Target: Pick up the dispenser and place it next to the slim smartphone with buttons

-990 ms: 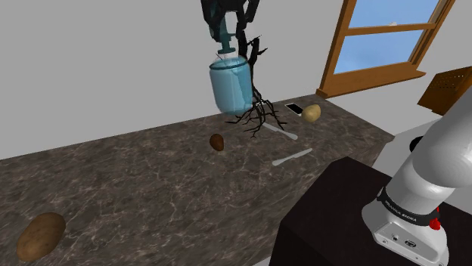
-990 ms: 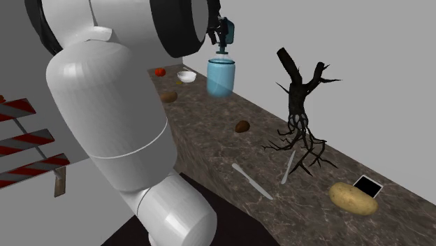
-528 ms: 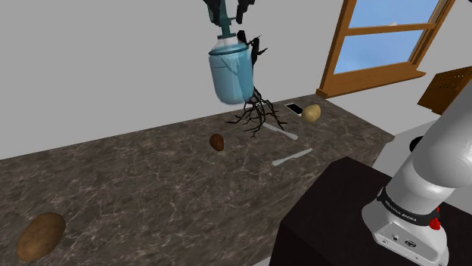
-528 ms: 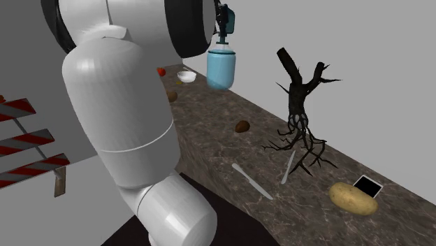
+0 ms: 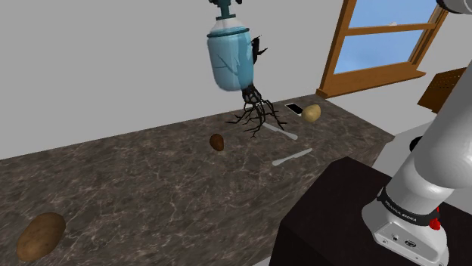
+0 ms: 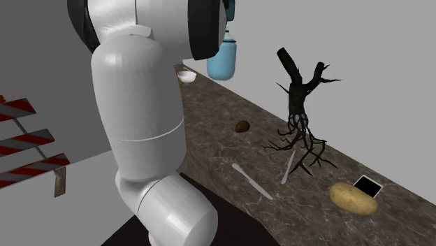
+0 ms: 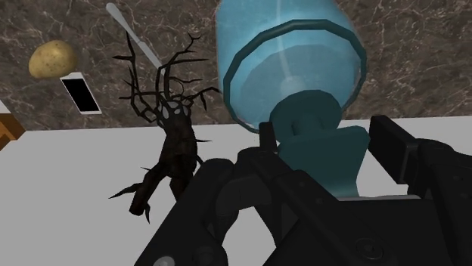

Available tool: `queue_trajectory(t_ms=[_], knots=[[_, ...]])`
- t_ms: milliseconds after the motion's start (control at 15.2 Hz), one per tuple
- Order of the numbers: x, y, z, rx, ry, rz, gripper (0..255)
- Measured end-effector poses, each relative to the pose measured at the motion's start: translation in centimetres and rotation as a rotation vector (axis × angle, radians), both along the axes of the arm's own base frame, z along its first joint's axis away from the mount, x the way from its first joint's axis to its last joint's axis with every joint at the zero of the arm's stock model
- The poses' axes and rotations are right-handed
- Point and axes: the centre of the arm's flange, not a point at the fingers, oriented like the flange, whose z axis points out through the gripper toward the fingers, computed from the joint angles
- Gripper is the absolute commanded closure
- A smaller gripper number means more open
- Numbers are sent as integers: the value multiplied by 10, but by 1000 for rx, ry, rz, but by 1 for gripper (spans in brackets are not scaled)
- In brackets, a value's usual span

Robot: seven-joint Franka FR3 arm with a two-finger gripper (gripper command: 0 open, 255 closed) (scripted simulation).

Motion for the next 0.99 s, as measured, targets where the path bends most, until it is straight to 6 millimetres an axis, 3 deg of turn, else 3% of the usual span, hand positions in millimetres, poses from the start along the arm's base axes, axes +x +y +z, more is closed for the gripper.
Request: queue_trajectory(t_ms=[132,264,990], knots=[[0,-5,3,-1,0,-1,255],[-1,-25,-4,-2,1,-2,255],[-8,-163,-50,0,1,-3,255]])
